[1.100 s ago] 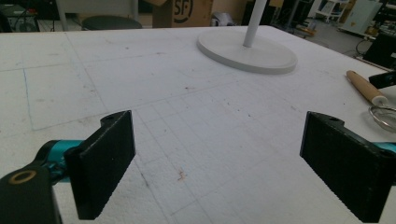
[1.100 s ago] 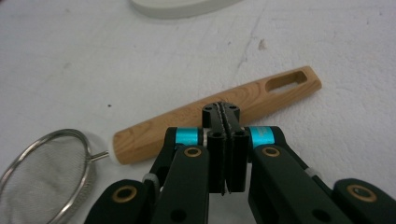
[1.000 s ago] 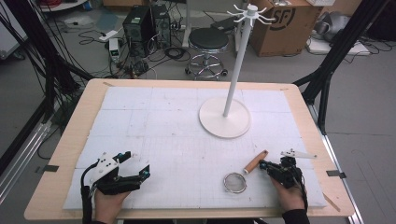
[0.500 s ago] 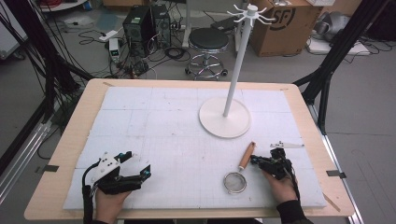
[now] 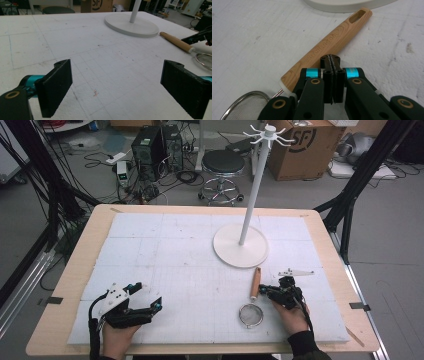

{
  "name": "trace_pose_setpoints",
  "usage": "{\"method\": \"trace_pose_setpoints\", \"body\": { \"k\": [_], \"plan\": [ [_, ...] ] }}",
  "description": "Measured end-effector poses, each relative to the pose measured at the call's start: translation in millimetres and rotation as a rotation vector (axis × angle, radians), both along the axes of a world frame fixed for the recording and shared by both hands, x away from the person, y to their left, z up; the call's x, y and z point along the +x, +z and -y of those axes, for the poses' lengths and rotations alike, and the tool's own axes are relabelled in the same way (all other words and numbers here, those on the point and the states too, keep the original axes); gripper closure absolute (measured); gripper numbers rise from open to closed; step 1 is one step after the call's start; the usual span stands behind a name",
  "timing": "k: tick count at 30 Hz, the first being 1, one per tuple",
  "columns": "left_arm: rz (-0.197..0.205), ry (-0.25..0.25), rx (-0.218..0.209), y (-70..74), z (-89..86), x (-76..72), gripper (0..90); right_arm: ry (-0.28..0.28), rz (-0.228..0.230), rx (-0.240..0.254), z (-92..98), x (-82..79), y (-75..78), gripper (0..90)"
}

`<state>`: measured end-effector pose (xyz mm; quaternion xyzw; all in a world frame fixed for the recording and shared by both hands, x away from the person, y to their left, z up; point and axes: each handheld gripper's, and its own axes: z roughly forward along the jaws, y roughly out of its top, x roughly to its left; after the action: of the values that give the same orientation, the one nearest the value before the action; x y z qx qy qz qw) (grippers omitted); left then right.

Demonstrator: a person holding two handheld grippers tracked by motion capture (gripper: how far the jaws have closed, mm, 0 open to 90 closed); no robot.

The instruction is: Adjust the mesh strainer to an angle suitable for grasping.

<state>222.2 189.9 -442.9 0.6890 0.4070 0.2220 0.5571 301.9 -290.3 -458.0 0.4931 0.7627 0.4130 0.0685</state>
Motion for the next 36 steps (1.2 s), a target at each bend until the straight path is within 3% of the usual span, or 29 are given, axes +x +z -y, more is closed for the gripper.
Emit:
{"method": "trace_pose_setpoints", "body": {
  "k": [9, 14, 16, 19, 25, 28, 36],
  "plan": [
    [-0.003, -0.002, 0.005, -0.4, 0.5, 0.4, 11.1, 0.065, 0.016, -0.018, -10.3, -2.9, 0.6, 90.0],
    [-0.002, 0.001, 0.002, -0.3, -0.5, 0.0, 11.1, 0.053, 0.006, 0.005, -11.0, -4.7, 2.9, 90.0],
    [-0.003, 0.004, 0.001, -0.5, -0.9, 0.1, 11.2, 0.052, 0.05, -0.012, -18.8, -9.2, 12.6, 90.0],
    [-0.003, 0.004, -0.001, -0.3, -1.3, -0.5, 11.2, 0.091, 0.072, 0.008, -31.9, -13.8, 21.7, 90.0],
    [-0.001, 0.004, 0.001, 0.1, -2.0, -2.1, 11.1, 0.176, 0.012, -0.025, -66.3, -16.8, 22.3, 90.0],
    [-0.001, 0.005, -0.003, -0.1, -2.9, -2.8, 11.1, 0.187, -0.022, -0.047, -71.5, -16.6, 20.8, 90.0],
    [0.002, 0.019, -0.005, 0.3, -6.0, -5.5, 11.2, 0.194, -0.084, -0.042, -65.9, -18.9, 15.2, 90.0]
  ]
}}
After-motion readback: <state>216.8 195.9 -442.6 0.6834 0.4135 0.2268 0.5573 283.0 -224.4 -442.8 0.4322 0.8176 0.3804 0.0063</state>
